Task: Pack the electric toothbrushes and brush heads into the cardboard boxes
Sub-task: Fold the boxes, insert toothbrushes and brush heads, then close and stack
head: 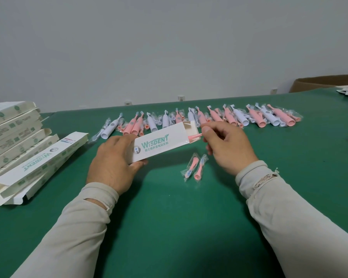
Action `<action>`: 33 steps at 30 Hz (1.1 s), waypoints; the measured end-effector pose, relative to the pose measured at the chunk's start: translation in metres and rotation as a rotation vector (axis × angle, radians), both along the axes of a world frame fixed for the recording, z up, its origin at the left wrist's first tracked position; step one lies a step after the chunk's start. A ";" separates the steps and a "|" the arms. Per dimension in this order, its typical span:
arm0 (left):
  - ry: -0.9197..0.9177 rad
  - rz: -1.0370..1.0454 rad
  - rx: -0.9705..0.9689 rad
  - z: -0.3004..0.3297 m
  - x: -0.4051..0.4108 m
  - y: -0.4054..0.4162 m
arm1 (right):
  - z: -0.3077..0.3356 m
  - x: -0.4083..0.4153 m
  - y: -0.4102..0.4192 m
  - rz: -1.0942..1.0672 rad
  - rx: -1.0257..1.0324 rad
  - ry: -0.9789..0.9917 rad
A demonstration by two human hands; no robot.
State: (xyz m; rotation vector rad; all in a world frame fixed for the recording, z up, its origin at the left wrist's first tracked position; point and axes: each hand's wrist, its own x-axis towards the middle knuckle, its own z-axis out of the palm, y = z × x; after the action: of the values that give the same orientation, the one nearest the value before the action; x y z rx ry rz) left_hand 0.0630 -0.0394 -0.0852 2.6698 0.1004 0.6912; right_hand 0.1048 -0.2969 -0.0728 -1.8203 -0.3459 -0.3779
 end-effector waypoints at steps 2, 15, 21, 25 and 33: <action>-0.013 -0.005 0.007 0.000 0.000 -0.001 | 0.001 0.001 -0.001 -0.025 0.099 0.019; 0.003 -0.010 -0.006 -0.002 0.000 0.000 | 0.003 -0.001 0.003 -0.011 0.041 0.042; -0.026 -0.038 0.037 -0.001 -0.001 -0.003 | 0.002 -0.003 0.006 -0.029 0.016 0.031; -0.053 -0.060 0.036 -0.002 -0.001 -0.004 | 0.001 -0.004 0.010 -0.008 0.028 0.067; -0.004 -0.034 0.003 -0.003 0.000 -0.002 | 0.005 -0.008 0.008 0.041 0.093 0.050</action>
State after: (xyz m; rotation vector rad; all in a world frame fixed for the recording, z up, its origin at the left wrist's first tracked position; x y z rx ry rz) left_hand 0.0632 -0.0417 -0.0886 2.6663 0.0528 0.6868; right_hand 0.0967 -0.2887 -0.0676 -1.7257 -0.3253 -0.3144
